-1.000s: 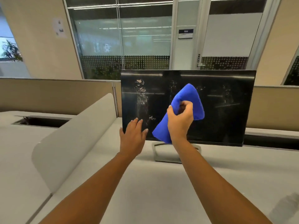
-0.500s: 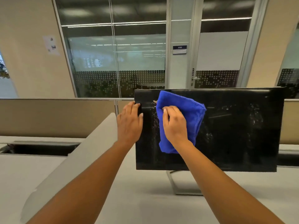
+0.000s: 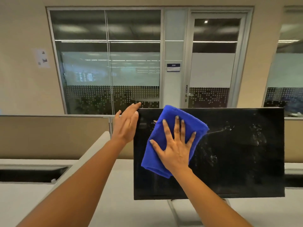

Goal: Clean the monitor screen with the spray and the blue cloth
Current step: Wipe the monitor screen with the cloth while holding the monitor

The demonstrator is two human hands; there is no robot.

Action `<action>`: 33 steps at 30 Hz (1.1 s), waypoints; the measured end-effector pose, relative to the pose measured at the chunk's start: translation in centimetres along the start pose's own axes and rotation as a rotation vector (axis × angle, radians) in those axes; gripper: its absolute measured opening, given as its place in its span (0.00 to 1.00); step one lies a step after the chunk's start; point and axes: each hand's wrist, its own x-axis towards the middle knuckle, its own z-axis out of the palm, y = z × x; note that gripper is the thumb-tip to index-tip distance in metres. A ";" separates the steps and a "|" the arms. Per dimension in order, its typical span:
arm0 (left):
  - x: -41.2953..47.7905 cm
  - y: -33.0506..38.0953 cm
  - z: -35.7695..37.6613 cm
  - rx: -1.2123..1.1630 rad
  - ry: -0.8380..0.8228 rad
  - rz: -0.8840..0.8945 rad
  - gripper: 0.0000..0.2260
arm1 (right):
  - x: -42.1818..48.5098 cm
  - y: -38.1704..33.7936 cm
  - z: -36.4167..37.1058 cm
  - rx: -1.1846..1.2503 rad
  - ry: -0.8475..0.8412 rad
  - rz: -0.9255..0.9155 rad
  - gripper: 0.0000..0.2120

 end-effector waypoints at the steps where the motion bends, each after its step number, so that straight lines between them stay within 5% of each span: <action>1: 0.1 -0.1 -0.1 -0.087 -0.020 0.004 0.27 | 0.5 -0.6 0.2 0.005 0.008 -0.001 0.37; 5: 0.1 -0.3 -0.3 -0.408 -0.103 -0.040 0.29 | 2.7 -3.6 0.4 0.008 0.033 -0.092 0.39; 11: 0.1 -0.8 0.0 -0.545 -0.073 -0.111 0.36 | 3.5 -5.5 1.3 -0.047 0.024 -0.270 0.35; 17: 0.2 -0.5 0.1 -0.445 -0.054 -0.076 0.35 | 3.1 -2.5 0.4 -0.107 0.004 -0.282 0.32; 23: 0.0 -0.3 0.0 -0.292 -0.044 -0.027 0.28 | 2.8 1.7 -1.4 -0.071 0.035 -0.063 0.34; 33: -0.3 -0.2 -0.2 -0.264 -0.043 -0.040 0.29 | 6.4 1.7 -3.3 -0.176 0.255 -0.061 0.26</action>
